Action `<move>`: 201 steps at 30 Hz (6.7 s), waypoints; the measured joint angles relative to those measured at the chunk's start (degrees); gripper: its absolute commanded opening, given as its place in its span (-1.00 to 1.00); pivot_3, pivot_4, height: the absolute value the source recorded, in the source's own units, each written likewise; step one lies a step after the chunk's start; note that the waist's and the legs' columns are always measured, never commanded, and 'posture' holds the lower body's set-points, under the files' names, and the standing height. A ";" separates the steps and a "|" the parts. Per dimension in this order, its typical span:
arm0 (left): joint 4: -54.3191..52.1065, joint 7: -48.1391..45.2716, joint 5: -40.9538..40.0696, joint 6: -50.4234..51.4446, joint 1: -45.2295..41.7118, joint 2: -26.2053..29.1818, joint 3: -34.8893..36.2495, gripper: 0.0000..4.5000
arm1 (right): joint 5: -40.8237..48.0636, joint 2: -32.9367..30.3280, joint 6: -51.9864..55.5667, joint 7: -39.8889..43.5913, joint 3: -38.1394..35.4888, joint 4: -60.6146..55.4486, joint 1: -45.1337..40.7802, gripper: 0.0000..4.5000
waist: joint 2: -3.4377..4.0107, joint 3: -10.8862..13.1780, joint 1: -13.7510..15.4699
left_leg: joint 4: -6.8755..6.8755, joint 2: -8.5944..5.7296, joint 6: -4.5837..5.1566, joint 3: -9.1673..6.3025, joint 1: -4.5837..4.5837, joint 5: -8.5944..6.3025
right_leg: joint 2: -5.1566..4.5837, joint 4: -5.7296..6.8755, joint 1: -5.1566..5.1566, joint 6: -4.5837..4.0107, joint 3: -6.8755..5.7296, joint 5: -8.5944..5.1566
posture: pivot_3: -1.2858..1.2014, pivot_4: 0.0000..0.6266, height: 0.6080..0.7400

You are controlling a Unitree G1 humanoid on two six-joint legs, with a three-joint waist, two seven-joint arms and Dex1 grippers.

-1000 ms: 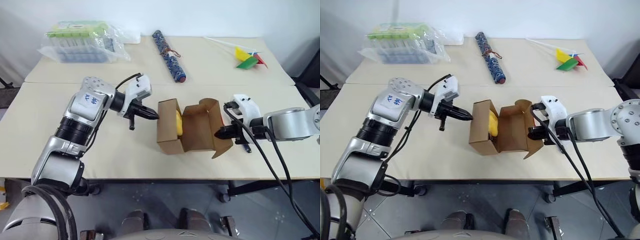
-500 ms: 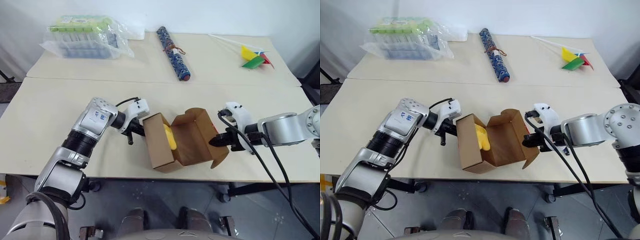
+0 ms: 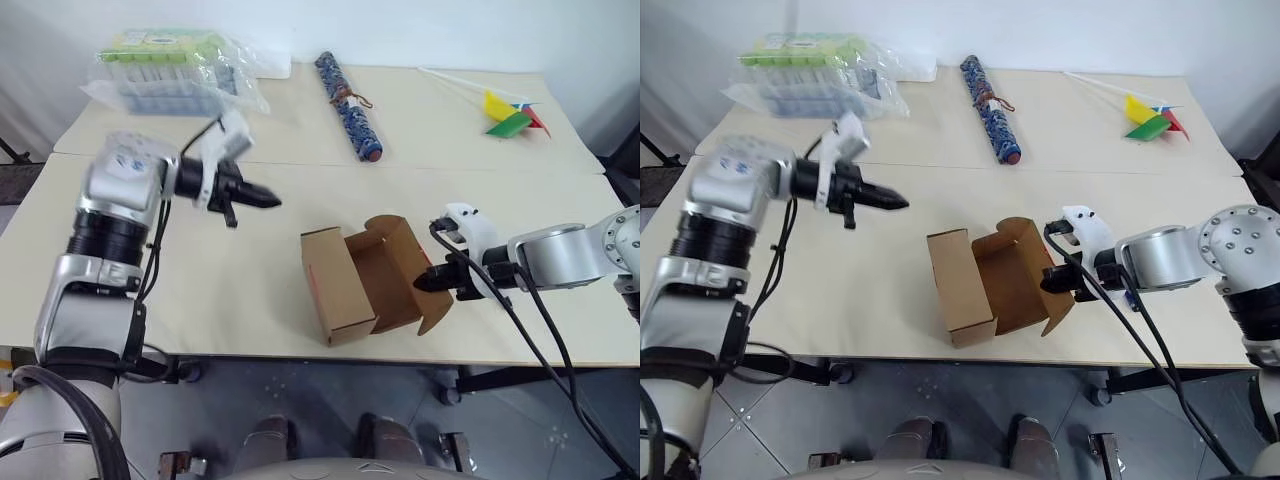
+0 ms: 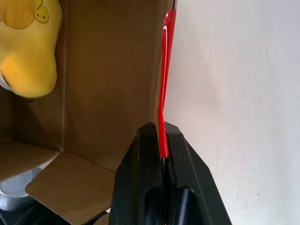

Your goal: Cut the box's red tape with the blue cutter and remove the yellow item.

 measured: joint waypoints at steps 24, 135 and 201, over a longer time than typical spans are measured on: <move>-24.40 -1.30 -6.05 4.78 11.22 0.30 -11.72 -1.00 | -0.03 -0.01 -0.28 -0.86 0.04 0.38 0.70 -0.98 | 0.07 0.00 -0.12 | -0.06 0.02 -0.10 0.03 0.43 0.05 | 0.06 0.04 0.31 -0.03 0.10 0.00 | 0.03 -0.52 1.00; -28.03 1.77 -7.32 0.88 12.22 1.46 -14.72 -1.00 | 0.79 0.57 -7.96 -7.72 -7.48 -9.31 9.94 -0.98 | 0.47 0.02 -0.18 | -0.22 -0.10 0.41 0.11 0.29 0.06 | -0.65 -0.75 0.42 0.35 -0.98 0.86 | 0.03 -0.52 1.00; -13.66 -0.41 0.69 -8.71 3.55 -5.53 -17.83 -1.00 | 0.25 4.68 -11.35 -7.99 -13.34 -8.70 12.05 -0.98 | 0.40 0.09 -0.19 | -0.26 -0.01 0.41 0.42 0.69 0.00 | -0.65 -0.84 0.85 0.23 -1.23 0.86 | 0.03 -0.52 1.00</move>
